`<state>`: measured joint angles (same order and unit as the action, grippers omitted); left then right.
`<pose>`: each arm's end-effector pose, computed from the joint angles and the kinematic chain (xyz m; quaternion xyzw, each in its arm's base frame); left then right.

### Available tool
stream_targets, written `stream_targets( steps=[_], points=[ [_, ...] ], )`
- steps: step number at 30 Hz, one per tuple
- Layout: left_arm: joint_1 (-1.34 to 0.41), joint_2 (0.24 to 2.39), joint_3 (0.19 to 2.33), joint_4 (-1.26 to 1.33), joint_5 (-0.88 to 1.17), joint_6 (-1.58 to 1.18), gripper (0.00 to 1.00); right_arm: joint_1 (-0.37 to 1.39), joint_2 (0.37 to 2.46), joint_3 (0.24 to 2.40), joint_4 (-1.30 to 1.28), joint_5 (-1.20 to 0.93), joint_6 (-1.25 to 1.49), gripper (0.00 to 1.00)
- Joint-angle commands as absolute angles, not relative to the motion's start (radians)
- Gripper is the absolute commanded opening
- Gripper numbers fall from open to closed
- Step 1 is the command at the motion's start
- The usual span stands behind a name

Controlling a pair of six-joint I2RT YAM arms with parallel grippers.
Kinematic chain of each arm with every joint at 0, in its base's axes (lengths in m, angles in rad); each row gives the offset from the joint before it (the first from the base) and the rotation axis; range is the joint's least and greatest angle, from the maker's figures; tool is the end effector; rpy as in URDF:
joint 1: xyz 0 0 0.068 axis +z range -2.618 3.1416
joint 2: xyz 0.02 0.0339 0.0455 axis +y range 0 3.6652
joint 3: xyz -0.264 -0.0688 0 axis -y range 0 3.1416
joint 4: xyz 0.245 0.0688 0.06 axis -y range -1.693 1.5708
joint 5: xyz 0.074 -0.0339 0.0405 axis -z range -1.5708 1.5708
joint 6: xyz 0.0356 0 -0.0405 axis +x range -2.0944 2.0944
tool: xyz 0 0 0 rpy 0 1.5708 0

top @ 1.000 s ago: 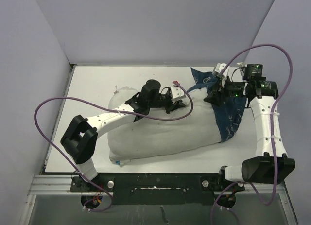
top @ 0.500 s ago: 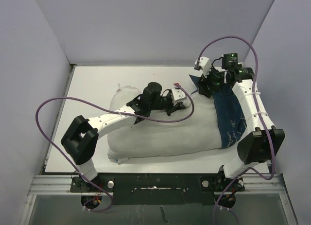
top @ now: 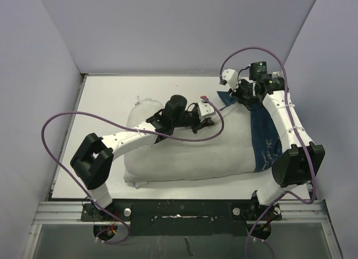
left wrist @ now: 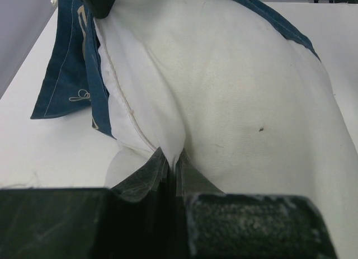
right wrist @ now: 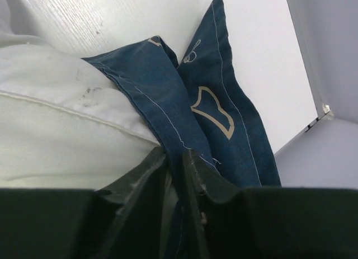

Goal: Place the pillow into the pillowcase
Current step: Stuff the pillow into the pillowcase.

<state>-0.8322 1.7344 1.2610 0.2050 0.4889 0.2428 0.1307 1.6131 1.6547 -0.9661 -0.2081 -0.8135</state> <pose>0.2637 -0.3145 0.2877 0.5211 0.5878 -0.3550 0.5069 0.3351 0.0515 0.3605 -0.4583 0.8250 -0.0129 0.3306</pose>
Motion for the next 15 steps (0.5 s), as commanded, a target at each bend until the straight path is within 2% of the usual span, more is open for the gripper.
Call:
stream_targets(
  steps=[1, 4, 8, 15],
  points=[
    [-0.847, 1.679, 1.285, 0.208, 0.525, 0.233, 0.00, 0.147, 1.638, 1.710, -0.892, -0.093, -0.848, 0.14],
    [-0.846, 1.671, 1.282, 0.206, 0.519, 0.237, 0.00, 0.154, 1.669, 1.745, -0.902, -0.085, -0.850, 0.00],
    [-0.846, 1.666, 1.271, 0.216, 0.509, 0.235, 0.00, 0.161, 1.683, 1.789, -0.934, -0.156, -0.819, 0.00],
    [-0.800, 1.685, 1.308, 0.273, 0.559, 0.201, 0.00, 0.223, 1.713, 1.991, -0.994, -0.698, -0.516, 0.00]
  ],
)
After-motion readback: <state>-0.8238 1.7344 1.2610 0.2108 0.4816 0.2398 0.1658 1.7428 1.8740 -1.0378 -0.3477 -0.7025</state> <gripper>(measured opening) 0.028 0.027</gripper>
